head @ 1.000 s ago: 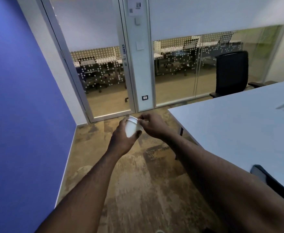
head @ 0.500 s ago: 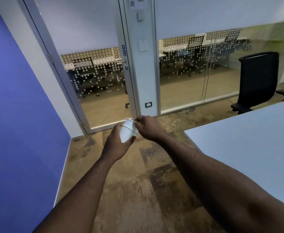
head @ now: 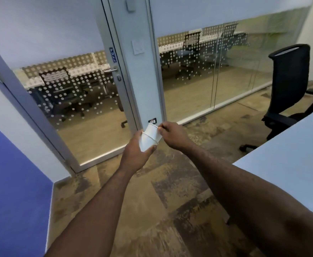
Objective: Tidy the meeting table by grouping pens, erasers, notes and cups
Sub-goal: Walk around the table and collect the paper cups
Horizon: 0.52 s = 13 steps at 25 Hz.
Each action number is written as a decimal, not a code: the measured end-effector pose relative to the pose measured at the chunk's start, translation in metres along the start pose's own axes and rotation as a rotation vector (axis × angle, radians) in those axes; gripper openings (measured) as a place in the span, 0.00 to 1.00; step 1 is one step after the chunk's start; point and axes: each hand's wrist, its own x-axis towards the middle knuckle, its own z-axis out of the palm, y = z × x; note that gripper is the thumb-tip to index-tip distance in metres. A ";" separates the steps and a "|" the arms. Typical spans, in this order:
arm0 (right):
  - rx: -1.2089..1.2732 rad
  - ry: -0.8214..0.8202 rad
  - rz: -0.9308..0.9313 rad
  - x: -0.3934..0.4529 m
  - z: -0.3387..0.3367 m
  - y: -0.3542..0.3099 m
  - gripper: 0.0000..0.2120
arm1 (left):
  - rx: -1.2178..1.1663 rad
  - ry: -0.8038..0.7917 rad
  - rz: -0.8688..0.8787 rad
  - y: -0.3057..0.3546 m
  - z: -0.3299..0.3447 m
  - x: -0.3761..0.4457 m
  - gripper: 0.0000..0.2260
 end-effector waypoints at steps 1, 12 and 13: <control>-0.019 0.017 0.024 0.022 0.003 0.006 0.13 | -0.001 -0.025 0.031 -0.007 0.003 0.028 0.31; 0.055 0.211 0.313 0.212 -0.002 0.156 0.13 | -0.047 -0.237 0.187 -0.030 0.134 0.275 0.33; 0.062 0.226 0.332 0.231 -0.005 0.176 0.13 | -0.047 -0.257 0.200 -0.027 0.153 0.299 0.33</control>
